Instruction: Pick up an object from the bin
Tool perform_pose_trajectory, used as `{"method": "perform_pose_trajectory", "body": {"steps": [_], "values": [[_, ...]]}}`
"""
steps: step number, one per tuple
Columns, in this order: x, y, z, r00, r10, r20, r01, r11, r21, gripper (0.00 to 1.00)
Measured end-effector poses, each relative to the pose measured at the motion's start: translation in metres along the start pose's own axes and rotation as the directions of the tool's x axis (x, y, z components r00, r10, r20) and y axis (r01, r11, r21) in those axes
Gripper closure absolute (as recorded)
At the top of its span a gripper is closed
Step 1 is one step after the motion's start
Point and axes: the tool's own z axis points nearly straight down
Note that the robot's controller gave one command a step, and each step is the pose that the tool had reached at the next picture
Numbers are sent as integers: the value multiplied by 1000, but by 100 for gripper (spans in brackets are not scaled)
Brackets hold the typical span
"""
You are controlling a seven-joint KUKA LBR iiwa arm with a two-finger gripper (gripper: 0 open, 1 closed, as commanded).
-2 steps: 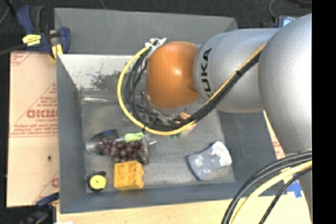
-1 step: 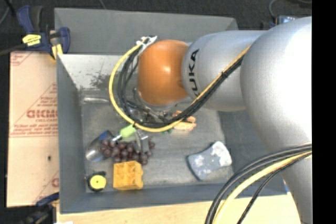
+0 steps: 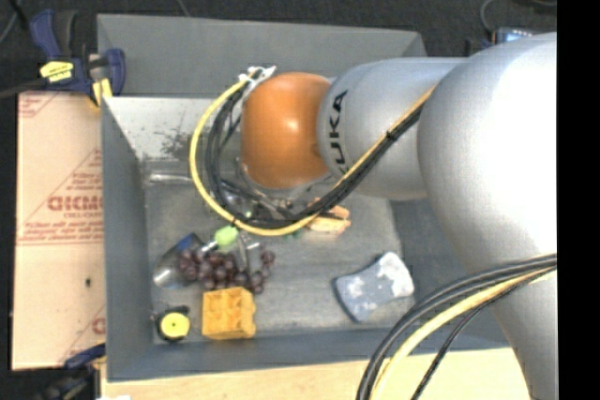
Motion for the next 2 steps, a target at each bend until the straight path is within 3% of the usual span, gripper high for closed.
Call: {"method": "perform_pose_trajectory", "body": {"steps": [1,2], "values": [[0,-11,13,1000,-24,9,24,1000,0,100],[0,-11,13,1000,-23,9,23,1000,0,100]]}}
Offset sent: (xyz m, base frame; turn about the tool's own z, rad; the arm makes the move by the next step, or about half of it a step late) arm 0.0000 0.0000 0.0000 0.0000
